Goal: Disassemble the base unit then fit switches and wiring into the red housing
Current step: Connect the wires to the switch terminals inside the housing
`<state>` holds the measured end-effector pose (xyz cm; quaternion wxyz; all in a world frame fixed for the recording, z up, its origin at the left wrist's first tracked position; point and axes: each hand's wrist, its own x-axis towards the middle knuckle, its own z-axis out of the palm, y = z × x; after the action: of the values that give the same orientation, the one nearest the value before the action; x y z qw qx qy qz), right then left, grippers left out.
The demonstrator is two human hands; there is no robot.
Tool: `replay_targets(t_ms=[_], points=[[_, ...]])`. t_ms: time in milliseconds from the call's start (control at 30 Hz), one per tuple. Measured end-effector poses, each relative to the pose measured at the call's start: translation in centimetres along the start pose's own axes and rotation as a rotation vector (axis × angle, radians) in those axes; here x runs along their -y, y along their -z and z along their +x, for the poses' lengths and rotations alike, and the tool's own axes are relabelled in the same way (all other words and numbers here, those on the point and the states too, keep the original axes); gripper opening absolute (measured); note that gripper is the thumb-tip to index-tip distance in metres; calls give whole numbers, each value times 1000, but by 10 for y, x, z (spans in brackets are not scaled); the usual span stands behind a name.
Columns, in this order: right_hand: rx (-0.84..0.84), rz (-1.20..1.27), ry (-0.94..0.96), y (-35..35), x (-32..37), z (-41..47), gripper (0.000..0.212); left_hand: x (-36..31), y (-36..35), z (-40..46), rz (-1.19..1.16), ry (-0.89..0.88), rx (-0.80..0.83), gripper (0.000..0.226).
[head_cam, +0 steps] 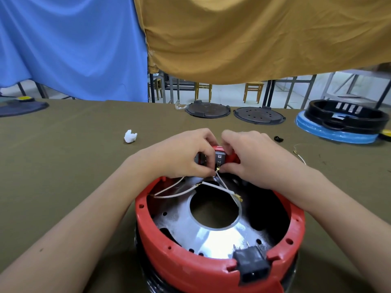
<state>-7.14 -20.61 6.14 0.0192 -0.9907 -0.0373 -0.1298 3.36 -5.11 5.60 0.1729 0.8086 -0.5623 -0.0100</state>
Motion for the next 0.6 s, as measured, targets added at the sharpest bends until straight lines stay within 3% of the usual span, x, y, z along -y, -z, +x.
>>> replay_targets(t_ms=[100, 600], points=[[-14, -3, 17, -1, -2, 0, 46, 0, 0, 0, 11, 4, 1, 13], [29, -5, -18, -3, -13, 11, 38, 1, 0, 0, 24, -4, -2, 9]])
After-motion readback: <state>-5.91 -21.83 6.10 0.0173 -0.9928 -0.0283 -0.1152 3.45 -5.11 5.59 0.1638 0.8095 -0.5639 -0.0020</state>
